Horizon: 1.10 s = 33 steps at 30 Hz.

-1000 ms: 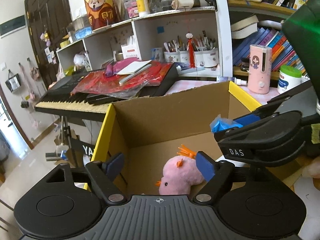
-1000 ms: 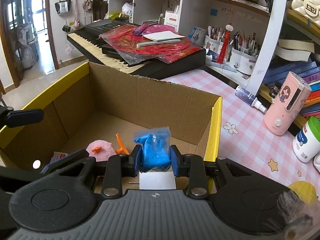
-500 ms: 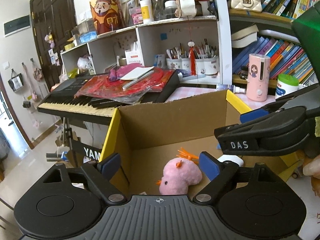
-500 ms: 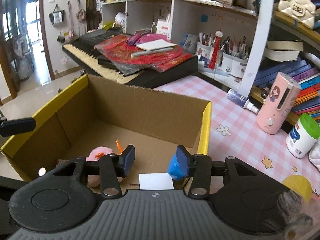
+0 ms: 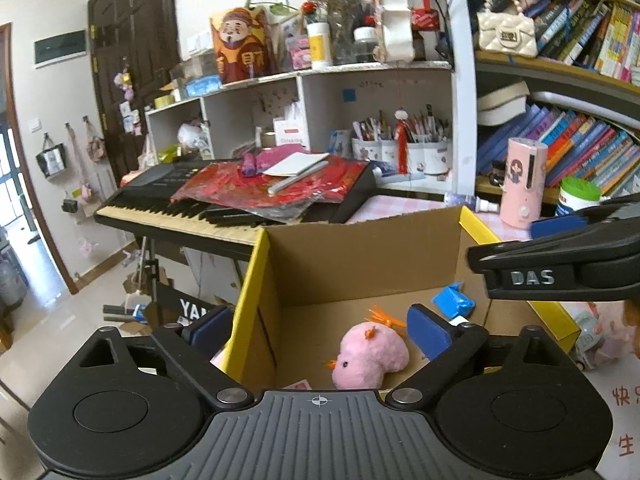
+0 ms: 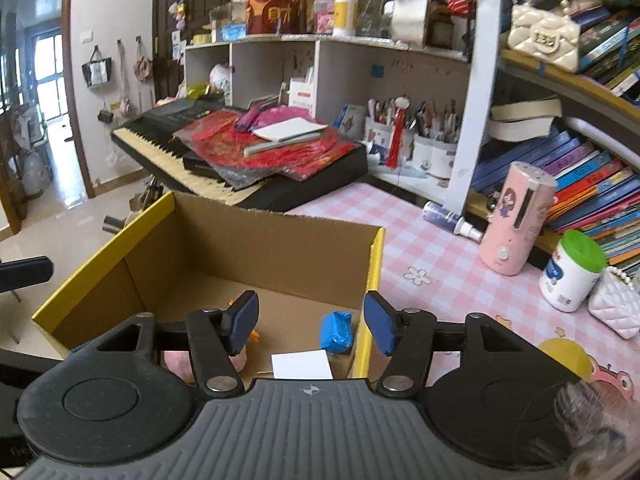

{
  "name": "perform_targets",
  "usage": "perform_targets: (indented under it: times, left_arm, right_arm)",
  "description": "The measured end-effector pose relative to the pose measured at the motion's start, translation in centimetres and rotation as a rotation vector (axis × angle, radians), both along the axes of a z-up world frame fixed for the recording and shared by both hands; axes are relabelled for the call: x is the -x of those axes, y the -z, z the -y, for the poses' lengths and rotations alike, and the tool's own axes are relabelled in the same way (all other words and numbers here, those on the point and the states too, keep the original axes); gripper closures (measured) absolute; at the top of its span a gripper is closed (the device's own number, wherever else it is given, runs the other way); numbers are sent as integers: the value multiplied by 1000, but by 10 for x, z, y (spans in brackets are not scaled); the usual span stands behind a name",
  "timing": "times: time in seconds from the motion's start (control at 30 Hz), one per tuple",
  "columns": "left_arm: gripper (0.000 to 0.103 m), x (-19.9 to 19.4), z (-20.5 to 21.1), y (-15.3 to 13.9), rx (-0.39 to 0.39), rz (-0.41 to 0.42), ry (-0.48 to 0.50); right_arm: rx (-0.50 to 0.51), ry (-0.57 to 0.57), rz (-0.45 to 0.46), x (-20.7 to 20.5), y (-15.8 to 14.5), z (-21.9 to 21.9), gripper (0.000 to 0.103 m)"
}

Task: Organize objects
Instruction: 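Withdraw both tools from the yellow box back over the table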

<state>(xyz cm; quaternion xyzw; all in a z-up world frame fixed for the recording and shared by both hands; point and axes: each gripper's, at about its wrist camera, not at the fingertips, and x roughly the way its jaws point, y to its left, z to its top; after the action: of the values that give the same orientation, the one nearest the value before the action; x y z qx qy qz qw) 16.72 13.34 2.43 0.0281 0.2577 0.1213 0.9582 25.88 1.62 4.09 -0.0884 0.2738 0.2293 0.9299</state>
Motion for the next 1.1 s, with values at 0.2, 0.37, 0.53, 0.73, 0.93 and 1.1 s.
perform_targets:
  times: [0.2,0.37,0.53,0.73,0.93,1.1]
  left_arm:
    - [6,13,-9,-5,30,20,-62]
    - [6,25,-13,-7,44,39,-76]
    - [6,36,-16,-7,54,37,-75]
    - [6,51,-17,-2,56,15,-78]
    - [6,68,-15,6,54,-32,-73]
    - [6,89,-13,13,52,-67,-60]
  right_arm:
    - [3,81,91,23,-9,9,27]
    - [-3,129,116,40,-12,17,25]
    - [11,171,109,55,-7,21,24]
    - [40,222,83,75,3,22,17]
    - [96,279,35,97,20,19,8]
    - [138,297,0,120,31,17,5]
